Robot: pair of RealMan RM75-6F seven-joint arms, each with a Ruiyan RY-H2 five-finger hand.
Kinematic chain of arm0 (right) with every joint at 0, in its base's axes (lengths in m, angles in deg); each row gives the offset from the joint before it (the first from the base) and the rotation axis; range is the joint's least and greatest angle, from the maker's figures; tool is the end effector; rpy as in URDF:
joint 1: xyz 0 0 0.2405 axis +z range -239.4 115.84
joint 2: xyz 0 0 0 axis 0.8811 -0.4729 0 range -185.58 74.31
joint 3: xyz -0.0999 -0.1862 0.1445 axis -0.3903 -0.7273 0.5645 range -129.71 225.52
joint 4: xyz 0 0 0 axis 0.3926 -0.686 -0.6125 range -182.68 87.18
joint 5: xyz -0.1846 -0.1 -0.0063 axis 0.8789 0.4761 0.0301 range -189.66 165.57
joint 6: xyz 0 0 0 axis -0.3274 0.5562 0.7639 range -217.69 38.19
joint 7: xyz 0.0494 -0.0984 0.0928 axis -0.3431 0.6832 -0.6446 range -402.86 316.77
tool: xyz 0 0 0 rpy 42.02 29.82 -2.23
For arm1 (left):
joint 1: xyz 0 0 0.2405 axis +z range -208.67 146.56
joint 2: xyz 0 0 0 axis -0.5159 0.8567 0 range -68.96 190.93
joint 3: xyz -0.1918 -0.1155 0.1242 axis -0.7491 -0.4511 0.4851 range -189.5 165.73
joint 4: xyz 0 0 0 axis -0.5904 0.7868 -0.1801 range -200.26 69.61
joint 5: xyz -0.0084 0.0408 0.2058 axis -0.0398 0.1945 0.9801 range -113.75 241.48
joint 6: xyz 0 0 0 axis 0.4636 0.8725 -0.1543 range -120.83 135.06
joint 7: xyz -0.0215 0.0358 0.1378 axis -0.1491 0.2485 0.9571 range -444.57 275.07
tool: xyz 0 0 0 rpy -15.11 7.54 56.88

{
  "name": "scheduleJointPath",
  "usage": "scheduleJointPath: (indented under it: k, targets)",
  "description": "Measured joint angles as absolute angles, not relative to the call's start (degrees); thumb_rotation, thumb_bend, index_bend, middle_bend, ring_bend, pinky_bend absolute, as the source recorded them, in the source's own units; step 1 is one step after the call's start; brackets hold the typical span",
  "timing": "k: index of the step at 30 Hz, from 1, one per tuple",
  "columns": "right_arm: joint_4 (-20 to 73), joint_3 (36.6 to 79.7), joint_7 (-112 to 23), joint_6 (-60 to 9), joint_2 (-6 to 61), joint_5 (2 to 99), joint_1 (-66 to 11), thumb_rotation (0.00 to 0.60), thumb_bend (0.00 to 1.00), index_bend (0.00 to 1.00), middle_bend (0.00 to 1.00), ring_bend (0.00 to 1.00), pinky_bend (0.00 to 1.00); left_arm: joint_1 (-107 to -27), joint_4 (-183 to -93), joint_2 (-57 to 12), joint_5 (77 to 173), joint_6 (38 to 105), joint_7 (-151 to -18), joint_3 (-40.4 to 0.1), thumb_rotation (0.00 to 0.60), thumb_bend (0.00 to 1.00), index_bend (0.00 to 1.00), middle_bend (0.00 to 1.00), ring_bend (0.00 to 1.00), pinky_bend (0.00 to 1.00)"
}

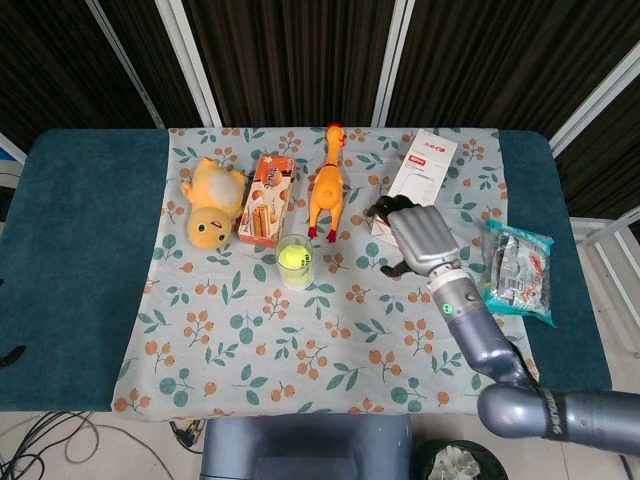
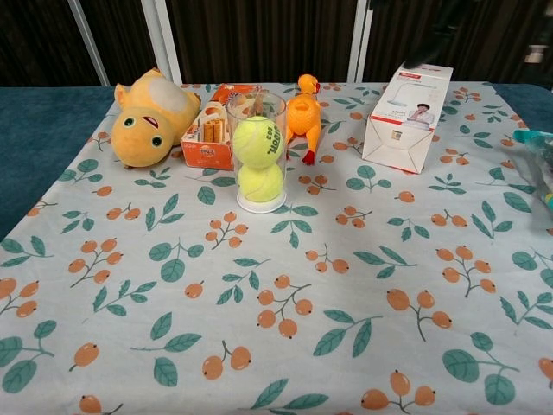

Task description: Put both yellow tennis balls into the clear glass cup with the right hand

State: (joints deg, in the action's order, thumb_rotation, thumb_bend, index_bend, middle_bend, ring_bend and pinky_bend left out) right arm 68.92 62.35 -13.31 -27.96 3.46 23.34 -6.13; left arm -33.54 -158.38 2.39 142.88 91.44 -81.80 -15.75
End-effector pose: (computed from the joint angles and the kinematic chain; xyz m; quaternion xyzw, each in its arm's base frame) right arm -0.0662 -0.3534 0.1260 0.7060 -0.3821 0.3779 0.4612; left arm -0.3367 0.1703 0.1980 -0.5693 -0.3824 -0.3194 0.6540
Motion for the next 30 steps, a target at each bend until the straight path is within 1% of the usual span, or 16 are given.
scheduleJointPath:
  k: [1,2,3,4,8,11,15,17,21,24,27,30]
  targets:
    - [69.9,61.4,-14.0,-27.9,2.1,25.1,-7.5,0.600,0.19,0.29,0.17,0.11,0.68,-33.6,-158.4,2.3,142.9,91.4,-81.5,-15.7,0.600,0.06,0.17,0.00,0.00,0.15]
    - [70.7,60.4,-14.6,-27.8,1.0,27.0,-8.9,0.600,0.19,0.29,0.16,0.10,0.41,-33.6,-158.5,2.3,142.9,91.3,-81.3,-15.7,0.600,0.06,0.17,0.00,0.00,0.15]
    - [71.6,59.2,-15.3,-27.5,0.0,29.6,-10.6,0.600,0.19,0.29,0.16,0.10,0.16,-33.7,-158.5,2.2,142.9,91.2,-80.9,-15.6,0.600,0.06,0.17,0.00,0.00,0.15]
    - [72.2,57.9,-16.0,-27.1,-0.9,32.4,-12.4,0.600,0.19,0.29,0.16,0.10,0.09,-33.7,-158.6,2.1,142.9,91.1,-80.7,-15.6,0.600,0.06,0.17,0.00,0.00,0.15]
    - [73.3,54.1,-18.0,-24.5,-2.8,41.0,-18.0,0.600,0.19,0.29,0.15,0.09,0.05,-33.9,-158.7,1.9,142.7,90.9,-80.1,-15.6,0.600,0.06,0.16,0.00,0.00,0.15]
    - [72.9,51.0,-19.8,-20.4,-3.4,48.6,-23.1,0.600,0.19,0.28,0.14,0.08,0.04,-33.9,-158.7,1.8,143.0,91.1,-79.9,-15.5,0.600,0.06,0.15,0.00,0.00,0.15]
    - [70.2,47.1,-23.3,-12.5,-3.2,58.7,-30.8,0.600,0.19,0.27,0.13,0.08,0.04,-33.8,-158.6,1.5,143.4,91.6,-79.8,-15.5,0.600,0.06,0.14,0.00,0.00,0.15]
    - [68.3,45.8,-24.9,-8.6,-2.7,62.1,-34.0,0.600,0.19,0.27,0.13,0.08,0.04,-33.7,-158.6,1.4,143.6,91.8,-79.6,-15.5,0.600,0.06,0.13,0.00,0.00,0.15]
    - [62.1,43.1,-27.2,-0.5,-1.0,69.2,-40.7,0.600,0.19,0.27,0.13,0.08,0.04,-33.8,-158.5,1.2,144.0,92.0,-79.4,-15.4,0.600,0.06,0.11,0.00,0.00,0.15]
    - [58.0,41.7,-27.5,4.1,0.9,72.5,-45.0,0.600,0.19,0.27,0.13,0.08,0.04,-33.7,-158.4,1.0,144.5,92.4,-79.2,-15.3,0.600,0.06,0.11,0.00,0.00,0.14]
    - [55.1,40.9,-27.6,7.2,3.0,73.7,-48.4,0.600,0.19,0.27,0.13,0.08,0.03,-33.6,-158.4,0.7,145.1,93.0,-79.1,-15.2,0.600,0.06,0.10,0.00,0.00,0.14]
    - [53.1,40.8,-28.1,8.2,4.7,74.0,-50.1,0.600,0.19,0.26,0.12,0.08,0.01,-33.5,-158.2,0.3,145.5,93.4,-78.7,-15.1,0.600,0.06,0.10,0.00,0.00,0.13]
